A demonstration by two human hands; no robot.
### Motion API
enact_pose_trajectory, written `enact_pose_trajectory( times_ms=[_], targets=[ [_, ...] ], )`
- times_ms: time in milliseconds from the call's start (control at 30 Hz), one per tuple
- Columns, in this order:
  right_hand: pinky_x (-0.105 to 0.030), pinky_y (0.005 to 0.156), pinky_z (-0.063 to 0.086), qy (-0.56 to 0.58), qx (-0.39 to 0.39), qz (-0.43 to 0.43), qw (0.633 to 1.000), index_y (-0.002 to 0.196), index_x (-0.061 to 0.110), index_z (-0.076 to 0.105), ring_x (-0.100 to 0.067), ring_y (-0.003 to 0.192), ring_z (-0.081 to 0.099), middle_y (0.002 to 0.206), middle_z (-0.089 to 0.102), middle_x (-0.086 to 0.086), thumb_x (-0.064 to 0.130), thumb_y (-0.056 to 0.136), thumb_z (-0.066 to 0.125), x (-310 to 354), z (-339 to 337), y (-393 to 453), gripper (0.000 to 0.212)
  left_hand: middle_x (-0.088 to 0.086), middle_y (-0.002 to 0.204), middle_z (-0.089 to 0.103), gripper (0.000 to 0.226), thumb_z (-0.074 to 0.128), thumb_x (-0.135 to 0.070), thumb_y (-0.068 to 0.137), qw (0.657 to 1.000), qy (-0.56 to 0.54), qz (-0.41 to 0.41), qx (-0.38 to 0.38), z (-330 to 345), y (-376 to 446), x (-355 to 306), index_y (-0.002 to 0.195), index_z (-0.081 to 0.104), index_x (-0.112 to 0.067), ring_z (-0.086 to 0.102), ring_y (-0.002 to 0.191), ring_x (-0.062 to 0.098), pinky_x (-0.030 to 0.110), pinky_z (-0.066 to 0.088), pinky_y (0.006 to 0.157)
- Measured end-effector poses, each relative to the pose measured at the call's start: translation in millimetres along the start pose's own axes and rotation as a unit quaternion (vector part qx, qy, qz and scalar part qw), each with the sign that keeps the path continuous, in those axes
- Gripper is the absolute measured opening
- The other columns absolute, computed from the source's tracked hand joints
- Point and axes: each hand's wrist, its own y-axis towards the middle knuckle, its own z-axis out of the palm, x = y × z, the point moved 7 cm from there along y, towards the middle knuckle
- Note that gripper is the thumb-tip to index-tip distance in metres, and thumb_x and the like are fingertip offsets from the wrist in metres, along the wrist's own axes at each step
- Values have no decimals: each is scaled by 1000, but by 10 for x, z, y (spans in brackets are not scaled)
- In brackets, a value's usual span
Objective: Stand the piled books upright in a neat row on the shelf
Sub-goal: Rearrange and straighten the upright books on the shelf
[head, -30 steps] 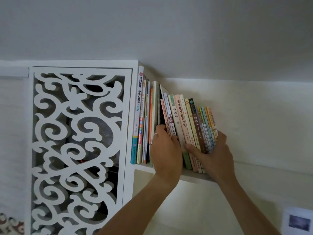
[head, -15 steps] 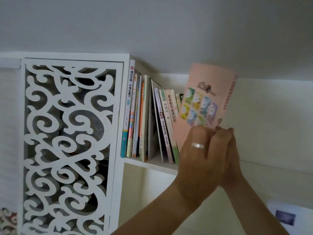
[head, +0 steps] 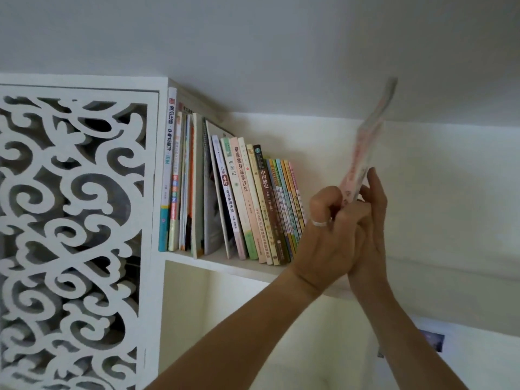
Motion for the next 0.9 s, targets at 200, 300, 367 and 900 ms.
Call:
enact_pose_trajectory(
  times_ms=[200,300,367,900],
  targets=[
    [0,87,38,-174,72,142,972,150,40,44,5,115,52,136,51,16,32,111,38,-216,99,10,40,22,129,57,17,46,-22,109,985,29,-152,79,180,-385,520,123,44,-13,64,103,26,24,61,77],
    [-20,87,50,-212,197,277,916,118,51,55,-4,97,62,122,67,17,49,110,31,-552,276,-125,26,14,130,58,30,58,-9,105,980,60,-171,83,126,-444,635,131,45,-15,59,112,17,28,58,90],
    [-40,91,57,-188,219,311,905,111,52,57,-14,103,68,113,71,14,59,107,26,-605,342,-175,32,17,142,50,29,54,-10,107,980,58,-166,90,45,-436,644,133,45,-18,52,128,25,33,52,104],
    [-10,51,37,-264,88,232,932,116,13,60,-5,80,61,100,67,-2,42,110,29,-546,347,-45,42,15,151,38,34,49,-16,104,959,170,-215,68,-585,-612,1263,137,52,-7,40,139,27,47,42,113]
  ],
)
